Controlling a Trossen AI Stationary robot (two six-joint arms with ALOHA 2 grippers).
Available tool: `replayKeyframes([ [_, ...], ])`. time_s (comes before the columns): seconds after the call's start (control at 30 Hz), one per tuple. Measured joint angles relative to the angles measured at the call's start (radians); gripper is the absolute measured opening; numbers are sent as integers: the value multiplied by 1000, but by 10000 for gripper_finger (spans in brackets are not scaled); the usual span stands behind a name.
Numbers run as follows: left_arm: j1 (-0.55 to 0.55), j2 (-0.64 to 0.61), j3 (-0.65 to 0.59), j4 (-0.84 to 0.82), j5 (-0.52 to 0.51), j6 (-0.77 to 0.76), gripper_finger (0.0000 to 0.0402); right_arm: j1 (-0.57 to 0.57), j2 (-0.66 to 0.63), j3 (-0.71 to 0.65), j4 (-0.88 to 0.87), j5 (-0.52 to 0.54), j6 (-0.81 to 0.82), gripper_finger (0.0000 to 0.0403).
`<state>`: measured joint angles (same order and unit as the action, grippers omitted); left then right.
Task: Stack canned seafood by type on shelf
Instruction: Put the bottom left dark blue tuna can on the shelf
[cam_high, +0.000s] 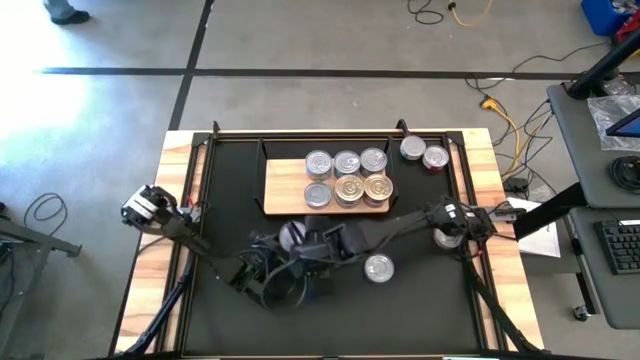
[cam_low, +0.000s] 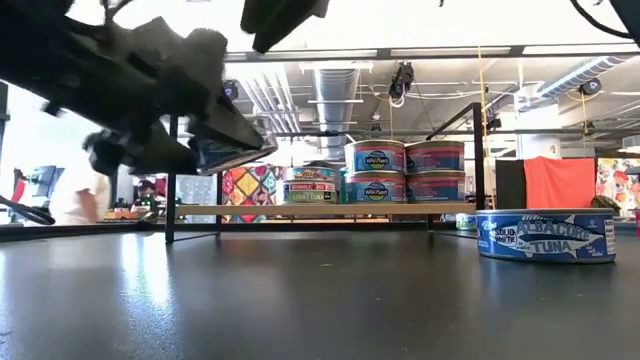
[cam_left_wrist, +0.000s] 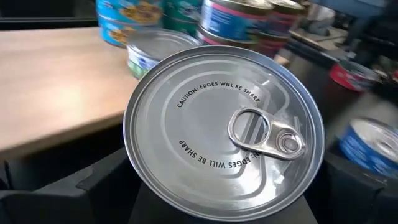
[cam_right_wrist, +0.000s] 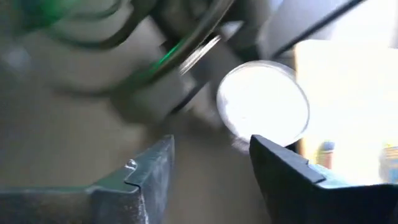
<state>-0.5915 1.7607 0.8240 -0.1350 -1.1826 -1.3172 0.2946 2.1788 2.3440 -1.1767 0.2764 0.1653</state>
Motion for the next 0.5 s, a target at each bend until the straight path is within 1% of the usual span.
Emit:
replayKeyframes([
  [0.1, 47, 0, 0, -20, 1, 0, 353, -34, 4, 0, 15, 47, -34, 184],
  [0.2, 86, -2, 0, -54, 2, -1, 353, -79, 14, -2, 28, 49, -43, 158],
  [0.3, 115, -2, 0, -123, 3, -12, 353, -125, 18, -5, 50, 54, -37, 122],
  [0.37, 125, -2, 0, -189, 3, -63, 353, -159, 18, -5, 67, 67, -56, 91],
  [0.43, 127, -2, -1, -269, -3, -145, 353, -191, 17, -8, 86, 59, -82, 59],
  [0.5, 127, -2, -1, -339, -8, -235, 353, -223, 17, -29, 137, 11, -113, 28],
])
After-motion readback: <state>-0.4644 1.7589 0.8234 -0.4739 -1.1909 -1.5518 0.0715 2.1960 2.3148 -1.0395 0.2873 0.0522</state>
